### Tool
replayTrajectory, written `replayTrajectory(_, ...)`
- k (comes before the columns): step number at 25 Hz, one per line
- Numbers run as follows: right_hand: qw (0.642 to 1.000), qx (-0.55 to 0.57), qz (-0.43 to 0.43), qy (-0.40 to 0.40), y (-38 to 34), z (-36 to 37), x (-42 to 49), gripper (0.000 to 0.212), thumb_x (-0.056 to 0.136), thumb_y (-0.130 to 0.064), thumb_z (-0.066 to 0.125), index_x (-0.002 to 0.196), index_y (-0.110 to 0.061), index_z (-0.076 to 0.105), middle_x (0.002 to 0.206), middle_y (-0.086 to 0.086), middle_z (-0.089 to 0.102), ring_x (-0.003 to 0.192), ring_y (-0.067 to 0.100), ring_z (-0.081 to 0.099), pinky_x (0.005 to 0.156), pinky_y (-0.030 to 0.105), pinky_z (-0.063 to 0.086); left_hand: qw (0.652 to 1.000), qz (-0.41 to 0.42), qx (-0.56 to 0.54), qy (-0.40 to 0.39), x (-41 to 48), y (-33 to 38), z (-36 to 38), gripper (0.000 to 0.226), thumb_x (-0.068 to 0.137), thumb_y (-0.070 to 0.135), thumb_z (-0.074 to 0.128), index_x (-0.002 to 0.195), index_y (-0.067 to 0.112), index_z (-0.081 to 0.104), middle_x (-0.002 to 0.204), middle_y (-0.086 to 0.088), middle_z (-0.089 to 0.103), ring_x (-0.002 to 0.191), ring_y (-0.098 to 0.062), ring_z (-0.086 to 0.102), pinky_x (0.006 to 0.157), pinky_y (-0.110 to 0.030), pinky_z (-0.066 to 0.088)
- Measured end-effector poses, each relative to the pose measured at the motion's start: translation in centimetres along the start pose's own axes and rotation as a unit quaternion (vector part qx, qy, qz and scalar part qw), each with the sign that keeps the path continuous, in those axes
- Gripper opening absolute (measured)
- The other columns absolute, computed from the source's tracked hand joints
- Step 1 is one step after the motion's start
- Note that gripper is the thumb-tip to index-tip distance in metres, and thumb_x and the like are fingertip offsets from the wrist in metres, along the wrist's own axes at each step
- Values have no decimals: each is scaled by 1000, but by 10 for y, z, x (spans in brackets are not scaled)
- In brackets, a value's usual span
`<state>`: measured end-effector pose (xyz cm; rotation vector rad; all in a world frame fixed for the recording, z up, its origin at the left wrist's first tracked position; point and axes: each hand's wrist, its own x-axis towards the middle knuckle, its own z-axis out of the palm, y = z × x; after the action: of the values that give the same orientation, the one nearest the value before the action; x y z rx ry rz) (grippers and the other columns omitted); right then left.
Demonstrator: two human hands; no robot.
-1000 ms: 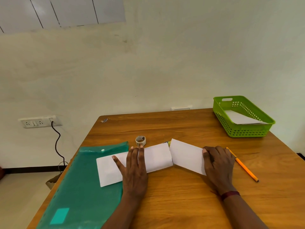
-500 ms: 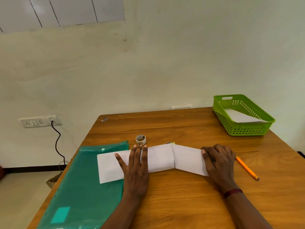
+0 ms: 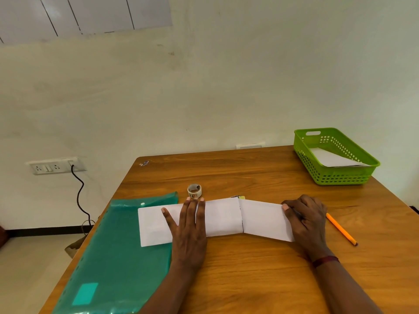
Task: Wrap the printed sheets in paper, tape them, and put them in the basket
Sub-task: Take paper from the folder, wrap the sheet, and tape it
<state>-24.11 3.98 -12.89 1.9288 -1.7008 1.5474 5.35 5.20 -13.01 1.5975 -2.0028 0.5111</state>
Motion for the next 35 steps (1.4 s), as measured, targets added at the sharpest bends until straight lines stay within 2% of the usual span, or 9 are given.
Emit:
replayTrajectory(7, 999, 29, -17, 4, 3, 0, 1, 28, 90, -34, 52, 80, -17, 72, 72, -4, 50, 72, 18, 44, 67, 44, 34, 1000, -4, -7, 1, 0, 1, -1, 83, 69, 3, 70, 143, 12, 34, 141, -18, 48, 136, -32, 35, 109, -76, 8)
replayTrajectory(16, 993, -89, -44, -60, -28, 20, 1, 27, 92, -40, 50, 92, -27, 74, 77, -7, 49, 81, 15, 46, 81, 39, 32, 999, 32, 7, -13, -1, 0, 2, 91, 64, 5, 71, 146, 15, 32, 142, -17, 43, 136, -33, 35, 108, -76, 9)
replayTrajectory(19, 993, -68, -37, -91, -36, 33, 2, 32, 95, -40, 44, 108, -27, 71, 86, -9, 52, 88, 15, 49, 83, 38, 34, 999, 29, 17, -27, 0, -1, 2, 93, 62, 9, 73, 145, 15, 33, 141, -17, 44, 135, -33, 36, 108, -76, 8)
replayTrajectory(22, 998, -32, -12, -61, -36, 37, -1, 36, 94, -31, 46, 124, -22, 63, 114, 1, 59, 114, 27, 52, 93, 39, 37, 999, 22, 19, -31, 1, -1, 2, 95, 59, 11, 76, 144, 14, 34, 139, -16, 43, 134, -33, 36, 109, -75, 6)
replayTrajectory(24, 999, -23, 32, 6, -35, 33, -3, 38, 94, -26, 50, 128, -15, 60, 132, 10, 54, 129, 30, 45, 104, 40, 35, 999, 12, 20, -33, 1, -2, 3, 96, 57, 13, 78, 144, 14, 35, 139, -15, 41, 134, -32, 35, 109, -75, 6)
replayTrajectory(26, 981, 91, 169, 36, -32, 24, -4, 37, 95, -24, 56, 131, -14, 56, 137, 7, 50, 127, 22, 46, 102, 34, 40, 999, 3, 20, -38, 1, -3, 4, 97, 58, 17, 79, 144, 14, 34, 140, -16, 41, 134, -33, 34, 109, -76, 8)
replayTrajectory(29, 887, 256, 381, 56, -21, 18, 1, 20, 92, -22, 66, 111, -23, 61, 119, 4, 62, 105, 19, 60, 88, 39, 53, 999, -17, 16, -37, 2, -1, 3, 98, 56, 18, 80, 143, 13, 35, 141, -16, 41, 134, -34, 34, 109, -76, 7)
replayTrajectory(32, 862, 290, 414, 31, -17, 19, 2, 7, 91, -19, 67, 88, -25, 66, 98, 7, 70, 91, 22, 65, 72, 33, 53, 999, -28, 15, -26, 2, 0, 1, 99, 54, 15, 80, 142, 12, 35, 140, -17, 40, 133, -35, 35, 110, -74, 5)
replayTrajectory(35, 858, 317, 404, -8, -19, 17, 0, 3, 91, -19, 67, 92, -18, 69, 97, 6, 71, 87, 14, 65, 68, 26, 50, 999, -30, 17, -27, 1, 0, 0, 99, 54, 14, 81, 142, 12, 35, 140, -17, 41, 133, -36, 35, 111, -74, 4)
